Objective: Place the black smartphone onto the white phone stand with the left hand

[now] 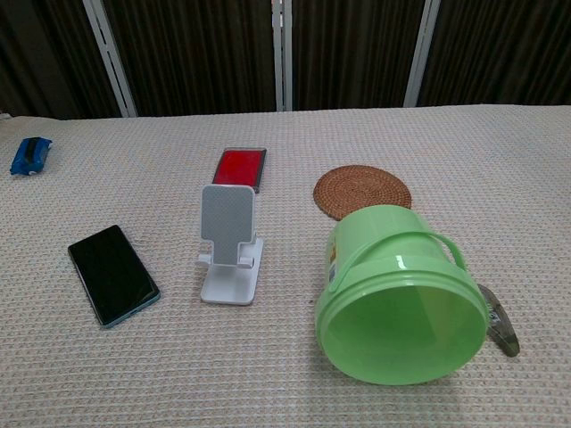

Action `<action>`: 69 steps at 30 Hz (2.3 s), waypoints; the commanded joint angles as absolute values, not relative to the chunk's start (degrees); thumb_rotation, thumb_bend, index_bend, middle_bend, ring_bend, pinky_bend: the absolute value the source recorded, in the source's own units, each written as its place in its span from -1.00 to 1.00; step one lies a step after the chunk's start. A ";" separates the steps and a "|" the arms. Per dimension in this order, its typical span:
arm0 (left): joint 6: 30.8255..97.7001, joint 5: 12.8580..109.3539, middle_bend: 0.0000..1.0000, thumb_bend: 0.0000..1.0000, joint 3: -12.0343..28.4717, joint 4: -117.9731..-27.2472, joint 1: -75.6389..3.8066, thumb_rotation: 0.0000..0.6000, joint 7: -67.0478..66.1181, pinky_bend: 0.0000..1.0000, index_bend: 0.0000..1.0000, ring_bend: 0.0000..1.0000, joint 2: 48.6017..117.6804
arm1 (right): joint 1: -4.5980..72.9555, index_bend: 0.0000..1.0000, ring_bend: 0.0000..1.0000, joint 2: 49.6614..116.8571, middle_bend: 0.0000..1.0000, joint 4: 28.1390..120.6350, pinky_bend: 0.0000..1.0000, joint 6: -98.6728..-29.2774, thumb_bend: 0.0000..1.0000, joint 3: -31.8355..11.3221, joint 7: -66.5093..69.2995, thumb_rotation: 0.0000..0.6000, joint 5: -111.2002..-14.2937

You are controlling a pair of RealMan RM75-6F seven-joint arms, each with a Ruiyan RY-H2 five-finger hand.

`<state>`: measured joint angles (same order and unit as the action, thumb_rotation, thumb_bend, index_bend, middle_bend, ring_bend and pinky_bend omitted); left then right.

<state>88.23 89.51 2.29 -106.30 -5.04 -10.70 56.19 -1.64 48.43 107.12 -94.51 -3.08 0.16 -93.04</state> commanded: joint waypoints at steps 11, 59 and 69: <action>85.19 90.43 -1.00 -1.00 1.81 -104.13 -6.57 1.00 -6.91 -1.00 -1.00 -1.00 55.96 | -1.27 -1.00 -1.00 48.12 -1.00 107.42 -1.00 -93.09 -1.00 -2.83 0.55 1.00 -92.56; 58.15 107.00 -0.52 -0.98 -6.01 -56.20 -38.79 1.00 3.90 -0.35 -0.26 -0.36 89.82 | -0.72 -1.00 -1.00 49.40 -1.00 108.08 -1.00 -90.15 -1.00 -5.25 -5.27 1.00 -82.47; 61.49 104.84 -0.24 -0.97 -5.17 -58.78 -38.66 1.00 0.98 -0.21 -0.03 -0.13 87.29 | -1.07 -1.00 -1.00 49.07 -1.00 108.01 -1.00 -90.53 -1.00 -5.15 -4.27 1.00 -82.89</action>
<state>60.66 105.14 -5.51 -58.08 -38.65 1.59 88.10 -1.04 49.09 108.00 -90.50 -5.16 -4.30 -82.87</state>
